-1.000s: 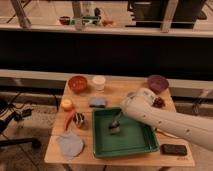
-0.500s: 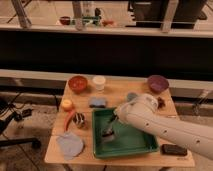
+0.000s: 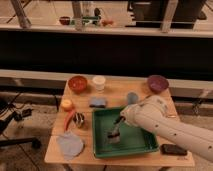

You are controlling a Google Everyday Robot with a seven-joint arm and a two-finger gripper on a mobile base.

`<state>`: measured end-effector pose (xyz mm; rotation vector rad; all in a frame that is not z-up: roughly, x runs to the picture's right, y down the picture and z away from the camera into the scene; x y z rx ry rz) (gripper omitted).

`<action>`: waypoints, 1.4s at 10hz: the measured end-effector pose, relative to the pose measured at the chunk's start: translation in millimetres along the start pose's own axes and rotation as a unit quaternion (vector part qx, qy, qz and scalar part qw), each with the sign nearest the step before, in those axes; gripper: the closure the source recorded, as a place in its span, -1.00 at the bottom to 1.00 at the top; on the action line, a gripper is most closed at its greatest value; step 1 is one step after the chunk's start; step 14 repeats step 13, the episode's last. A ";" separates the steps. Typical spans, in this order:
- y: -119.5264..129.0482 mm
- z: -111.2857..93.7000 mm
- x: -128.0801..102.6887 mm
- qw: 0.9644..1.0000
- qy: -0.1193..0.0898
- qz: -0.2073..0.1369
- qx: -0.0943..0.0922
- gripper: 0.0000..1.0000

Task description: Wipe tray with brush

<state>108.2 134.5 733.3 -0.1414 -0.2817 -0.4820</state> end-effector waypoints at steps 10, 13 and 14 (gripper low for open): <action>0.1 0.9 -0.4 1.000 0.000 0.000 0.000 -0.58; 0.1 0.6 -0.1 1.000 0.000 0.000 0.000 -0.60; 0.1 0.6 -0.1 1.000 0.000 0.000 0.000 -0.60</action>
